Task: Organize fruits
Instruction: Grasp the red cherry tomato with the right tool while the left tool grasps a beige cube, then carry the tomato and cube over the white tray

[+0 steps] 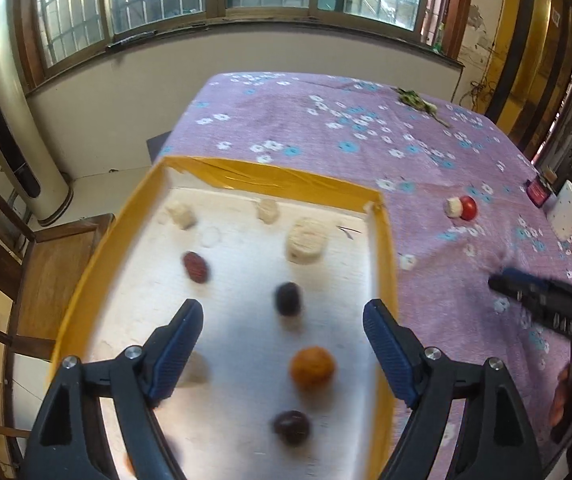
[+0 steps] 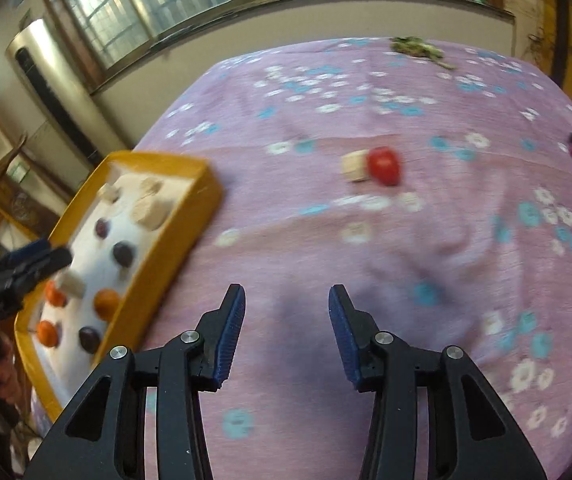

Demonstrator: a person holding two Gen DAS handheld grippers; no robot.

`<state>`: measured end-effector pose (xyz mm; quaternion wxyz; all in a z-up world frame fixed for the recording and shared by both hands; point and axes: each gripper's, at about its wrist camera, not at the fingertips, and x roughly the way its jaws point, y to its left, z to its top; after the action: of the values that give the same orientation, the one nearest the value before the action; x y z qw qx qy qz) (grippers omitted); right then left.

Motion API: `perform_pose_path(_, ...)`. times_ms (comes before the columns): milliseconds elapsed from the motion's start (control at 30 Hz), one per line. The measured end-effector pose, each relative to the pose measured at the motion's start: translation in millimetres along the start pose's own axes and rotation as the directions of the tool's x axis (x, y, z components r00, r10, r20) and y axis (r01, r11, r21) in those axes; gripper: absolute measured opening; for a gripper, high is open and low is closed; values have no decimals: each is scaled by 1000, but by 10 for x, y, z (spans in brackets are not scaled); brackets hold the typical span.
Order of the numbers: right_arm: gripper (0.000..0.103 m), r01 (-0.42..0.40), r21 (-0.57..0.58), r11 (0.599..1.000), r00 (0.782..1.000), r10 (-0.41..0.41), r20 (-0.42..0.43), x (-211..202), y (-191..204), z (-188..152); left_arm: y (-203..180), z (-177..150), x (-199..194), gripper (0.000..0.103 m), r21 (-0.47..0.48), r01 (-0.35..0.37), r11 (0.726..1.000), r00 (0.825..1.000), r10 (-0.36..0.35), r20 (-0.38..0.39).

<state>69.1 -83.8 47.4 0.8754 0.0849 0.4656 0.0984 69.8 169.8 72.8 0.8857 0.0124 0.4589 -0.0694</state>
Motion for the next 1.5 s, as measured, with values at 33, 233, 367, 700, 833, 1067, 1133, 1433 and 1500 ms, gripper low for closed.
perform_pose_path(33,43,9,1,1000,1000,-9,8,-12,-79,44,-85,3,13,84,6,2,1000,1000,-2,-8)
perform_pose_path(233,44,10,-72,997,1000,-9,21,263,-384,478,-541,39,126,84,48,-8,999,999,10,-46)
perform_pose_path(367,43,6,-160,987,1000,-5,8,527,-425,613,-739,60,187,84,64,-12,998,998,16,-66)
perform_pose_path(700,27,-129,-254,959,991,120,-54,744,-449,696,-1136,359,451,87,93,-18,996,997,25,-79)
perform_pose_path(833,27,-143,-202,969,990,139,-36,625,-574,667,-1344,556,665,87,105,-4,995,996,13,-84)
perform_pose_path(1067,28,-118,-135,984,992,122,17,257,-952,548,-1766,850,1024,86,151,53,987,997,-45,-57)
perform_pose_path(1133,28,-102,-134,986,994,106,26,190,-1016,520,-1843,883,1136,79,150,70,986,996,-60,-72)
perform_pose_path(1433,28,-90,-97,991,995,94,39,76,-1116,400,-1804,839,1343,20,86,173,981,981,-164,-102)
perform_pose_path(1500,28,-88,-89,992,995,92,39,49,-1097,358,-1754,813,1248,20,76,189,979,979,-183,-85)
